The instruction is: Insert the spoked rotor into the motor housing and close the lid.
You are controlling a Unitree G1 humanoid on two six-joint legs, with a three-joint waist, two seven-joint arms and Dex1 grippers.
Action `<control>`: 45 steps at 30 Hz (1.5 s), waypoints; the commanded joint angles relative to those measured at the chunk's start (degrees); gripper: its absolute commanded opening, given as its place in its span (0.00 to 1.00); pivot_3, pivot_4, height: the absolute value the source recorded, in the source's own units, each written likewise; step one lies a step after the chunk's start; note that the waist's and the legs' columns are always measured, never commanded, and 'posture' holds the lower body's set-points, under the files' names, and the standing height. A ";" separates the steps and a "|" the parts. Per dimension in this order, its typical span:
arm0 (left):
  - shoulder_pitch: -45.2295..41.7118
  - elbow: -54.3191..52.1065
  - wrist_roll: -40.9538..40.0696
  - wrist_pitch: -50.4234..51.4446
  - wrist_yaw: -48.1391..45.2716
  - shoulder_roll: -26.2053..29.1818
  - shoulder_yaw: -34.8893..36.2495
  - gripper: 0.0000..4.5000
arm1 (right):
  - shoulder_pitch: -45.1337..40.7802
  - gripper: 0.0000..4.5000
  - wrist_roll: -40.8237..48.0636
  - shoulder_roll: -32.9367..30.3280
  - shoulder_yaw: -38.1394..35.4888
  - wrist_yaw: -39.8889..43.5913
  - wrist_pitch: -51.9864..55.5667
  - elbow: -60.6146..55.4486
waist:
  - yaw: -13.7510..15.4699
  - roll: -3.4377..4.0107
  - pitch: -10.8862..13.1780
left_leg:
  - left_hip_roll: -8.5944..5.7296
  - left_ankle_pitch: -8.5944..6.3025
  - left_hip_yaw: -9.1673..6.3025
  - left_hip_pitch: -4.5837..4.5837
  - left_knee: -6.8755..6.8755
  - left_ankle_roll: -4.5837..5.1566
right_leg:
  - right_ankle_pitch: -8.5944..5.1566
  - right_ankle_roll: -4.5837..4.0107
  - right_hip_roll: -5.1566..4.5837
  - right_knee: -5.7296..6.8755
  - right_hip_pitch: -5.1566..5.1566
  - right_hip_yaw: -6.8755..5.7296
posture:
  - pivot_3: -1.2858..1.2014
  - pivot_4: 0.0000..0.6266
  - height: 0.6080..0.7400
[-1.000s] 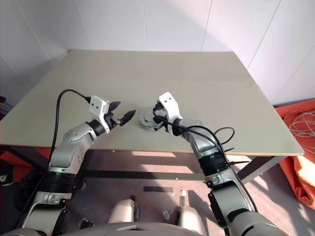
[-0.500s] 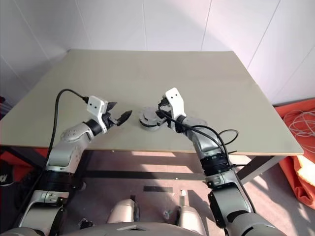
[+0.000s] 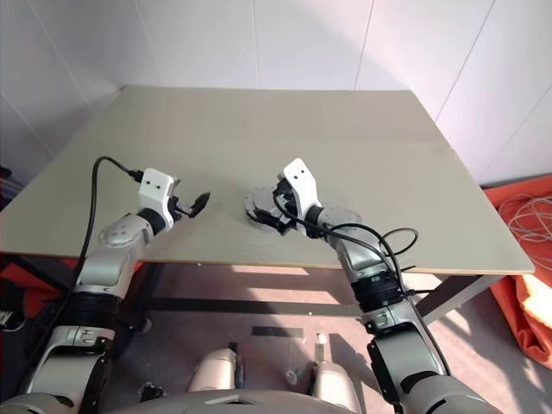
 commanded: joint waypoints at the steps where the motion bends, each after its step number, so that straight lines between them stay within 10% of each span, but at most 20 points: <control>1: 0.01 -2.32 -0.31 -0.36 -0.82 -0.08 -0.17 1.00 | -2.24 0.99 -1.22 0.64 -0.16 -1.24 -2.46 1.52 | -0.02 0.00 0.00 | 0.00 0.00 0.00 0.00 0.00 0.00 | 0.00 0.00 0.00 0.00 0.00 0.00 | 0.52 0.00 1.00; 27: 1.37 -5.71 -3.11 2.23 -5.54 0.27 0.03 1.00 | -6.03 0.99 -2.23 3.68 -1.66 -4.07 -9.57 13.11 | -0.07 0.00 0.00 | 0.00 -0.01 0.01 -0.04 -0.02 0.01 | 0.00 -0.01 0.00 -0.01 -0.04 0.00 | 0.52 0.00 1.00; 33: 1.33 -5.56 -3.06 2.13 -5.38 0.24 0.17 1.00 | -5.79 0.69 -2.46 3.54 -1.37 -4.07 -9.84 13.16 | -0.05 0.00 0.00 | 0.00 -0.01 0.01 -0.04 -0.02 0.01 | 0.00 -0.01 0.00 -0.01 -0.04 0.00 | 0.52 0.00 1.00; 45: 1.53 -5.97 -2.99 2.30 -5.08 0.35 0.32 1.00 | -4.91 0.69 -1.30 2.42 -1.84 -1.40 -7.28 10.25 | -0.02 0.00 0.00 | 0.00 -0.01 0.01 -0.05 -0.02 0.01 | 0.00 -0.01 0.00 -0.02 -0.05 0.00 | 0.52 0.00 1.00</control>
